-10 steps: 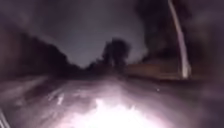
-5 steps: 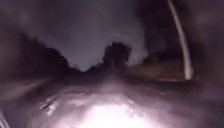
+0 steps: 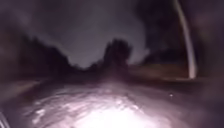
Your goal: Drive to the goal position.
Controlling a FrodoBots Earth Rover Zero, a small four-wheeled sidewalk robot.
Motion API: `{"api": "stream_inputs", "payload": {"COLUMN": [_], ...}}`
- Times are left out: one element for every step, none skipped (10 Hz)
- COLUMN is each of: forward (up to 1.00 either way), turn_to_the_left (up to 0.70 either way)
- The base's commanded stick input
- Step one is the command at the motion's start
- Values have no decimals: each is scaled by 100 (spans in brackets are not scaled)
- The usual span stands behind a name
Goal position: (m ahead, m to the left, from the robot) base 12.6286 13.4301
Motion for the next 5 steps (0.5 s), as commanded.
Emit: {"api": "stream_inputs", "payload": {"forward": [70, 70, 70, 70, 70], "turn_to_the_left": [0, 0, 0, 0, 0]}}
